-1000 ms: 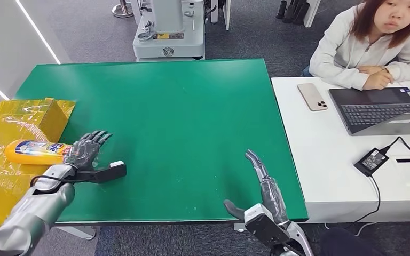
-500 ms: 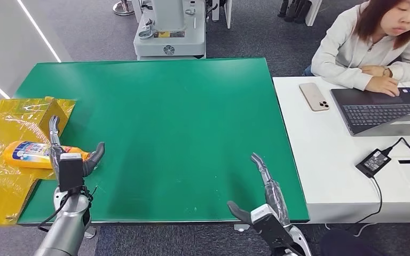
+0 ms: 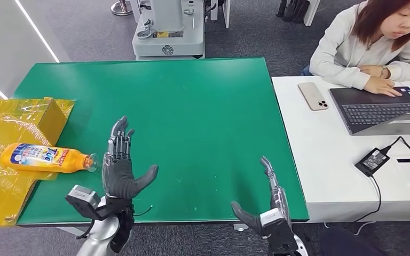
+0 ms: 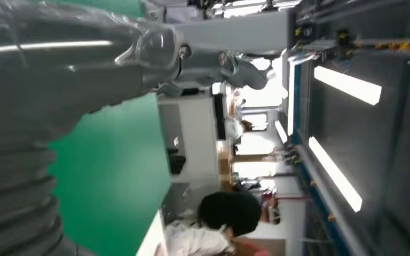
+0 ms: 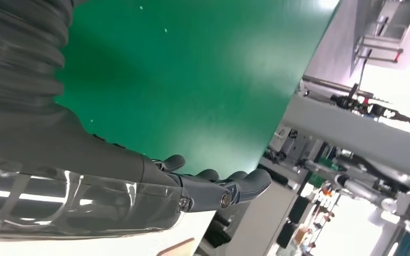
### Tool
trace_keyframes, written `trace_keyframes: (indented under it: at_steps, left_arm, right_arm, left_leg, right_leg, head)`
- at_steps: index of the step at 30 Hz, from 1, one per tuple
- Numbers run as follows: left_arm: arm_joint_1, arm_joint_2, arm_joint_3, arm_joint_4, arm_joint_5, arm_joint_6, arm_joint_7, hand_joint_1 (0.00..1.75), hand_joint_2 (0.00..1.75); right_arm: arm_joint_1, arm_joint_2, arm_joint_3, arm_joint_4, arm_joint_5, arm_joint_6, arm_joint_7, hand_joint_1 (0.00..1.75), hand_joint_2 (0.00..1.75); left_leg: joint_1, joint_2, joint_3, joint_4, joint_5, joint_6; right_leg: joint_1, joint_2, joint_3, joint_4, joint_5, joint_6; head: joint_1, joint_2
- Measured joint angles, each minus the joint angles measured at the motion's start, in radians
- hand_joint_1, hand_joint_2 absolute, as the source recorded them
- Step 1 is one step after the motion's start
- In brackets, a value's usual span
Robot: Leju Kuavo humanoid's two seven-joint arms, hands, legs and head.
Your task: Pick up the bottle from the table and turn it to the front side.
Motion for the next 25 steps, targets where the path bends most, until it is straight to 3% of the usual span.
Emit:
trace_keyframes:
  at_steps: [4,8,14,25]
  left_arm:
    - [-0.005,-0.035,-0.069,0.038,0.029,-0.074,0.022,0.0,1.75]
    - [-0.012,-0.052,-0.082,0.079,0.027,-0.1,0.034,0.0,1.75]
    - [-0.013,-0.065,-0.039,0.098,-0.014,-0.108,0.058,0.0,1.75]
    - [-0.031,-0.087,0.032,0.099,-0.053,-0.104,0.06,0.0,1.75]
  right_arm:
    - [0.005,0.004,0.0,-0.025,-0.003,-0.022,0.004,0.0,1.75]
    - [0.006,0.011,-0.015,-0.057,0.016,-0.003,0.006,0.0,1.75]
    - [0.006,0.031,-0.071,-0.111,0.039,0.044,-0.006,0.0,1.75]
    - [0.019,0.036,-0.106,-0.159,0.062,0.042,-0.017,0.0,1.75]
  left_leg:
    - [0.0,0.0,0.0,0.0,0.0,0.0]
    - [0.0,0.001,0.0,0.0,0.0,0.0]
    - [0.0,0.001,0.0,0.0,0.0,0.0]
    - [0.0,0.001,0.0,0.0,0.0,0.0]
  right_leg:
    - [0.0,0.0,0.0,0.0,0.0,0.0]
    - [0.0,0.001,0.0,0.0,0.0,0.0]
    - [0.001,0.001,0.0,0.001,0.0,0.0]
    - [0.0,0.001,0.0,0.001,0.0,0.0]
  head:
    - [0.0,0.0]
    - [0.0,0.0]
    - [0.0,0.0]
    - [0.0,0.0]
